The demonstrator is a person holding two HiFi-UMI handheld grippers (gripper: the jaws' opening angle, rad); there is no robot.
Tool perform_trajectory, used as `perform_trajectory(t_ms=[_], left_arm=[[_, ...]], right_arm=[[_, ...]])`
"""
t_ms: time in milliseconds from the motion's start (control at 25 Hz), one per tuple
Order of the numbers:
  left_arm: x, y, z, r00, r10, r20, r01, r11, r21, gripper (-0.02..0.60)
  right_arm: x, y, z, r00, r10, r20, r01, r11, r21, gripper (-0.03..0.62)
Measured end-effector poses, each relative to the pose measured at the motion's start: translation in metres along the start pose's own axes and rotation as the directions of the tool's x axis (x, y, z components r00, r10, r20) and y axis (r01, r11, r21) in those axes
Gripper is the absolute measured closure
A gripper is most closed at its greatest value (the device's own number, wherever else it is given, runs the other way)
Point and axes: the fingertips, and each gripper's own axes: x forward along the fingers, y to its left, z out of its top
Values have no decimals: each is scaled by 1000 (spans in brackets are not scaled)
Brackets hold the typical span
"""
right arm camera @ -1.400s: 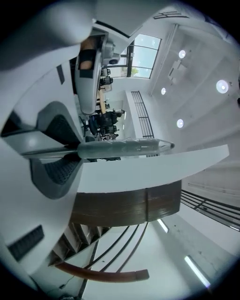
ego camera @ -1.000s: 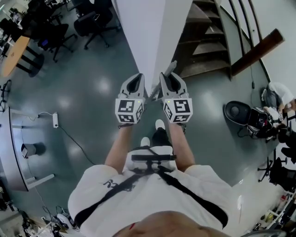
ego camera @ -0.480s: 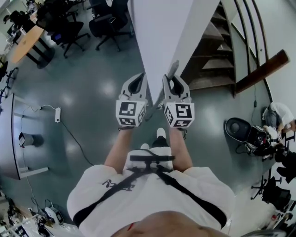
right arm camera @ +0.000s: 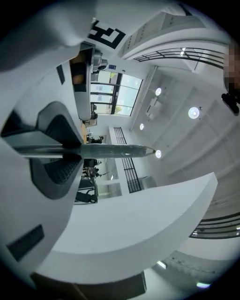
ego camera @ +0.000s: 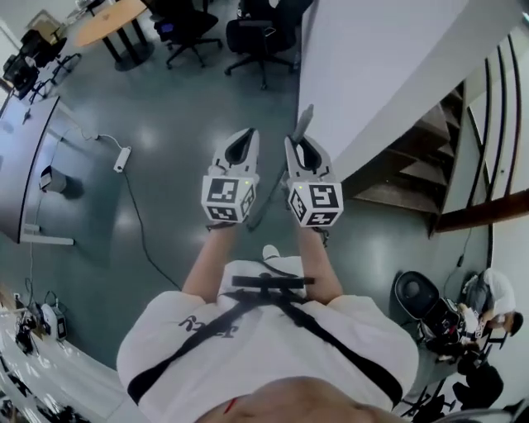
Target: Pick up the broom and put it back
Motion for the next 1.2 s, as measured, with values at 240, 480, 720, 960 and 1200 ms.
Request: perform_trajectory(t_ms=[240,480,720,960,1200], left_arm=[[-9,66,11,977,213,19,-213,977,-9,571],[-32,124,14,925,378,21,-378,926,-13,571],[-80,197,6,863,505,16,-504,863,-33,571],[-101,269,-14,835,550,5,-549,835,-28,570],[-128,365,-12,828,560,14,-560,829,-8,571]], right_arm=[[66,45,22,973,229,34,-229,973,-25,497],[115,92,29,924,379,50,-375,924,-67,497],[156,164,3,864,504,17,-503,864,-22,497],[205,231,-28,817,576,13,-577,816,37,497],[268,313,-41,805,593,20,-593,804,30,497]])
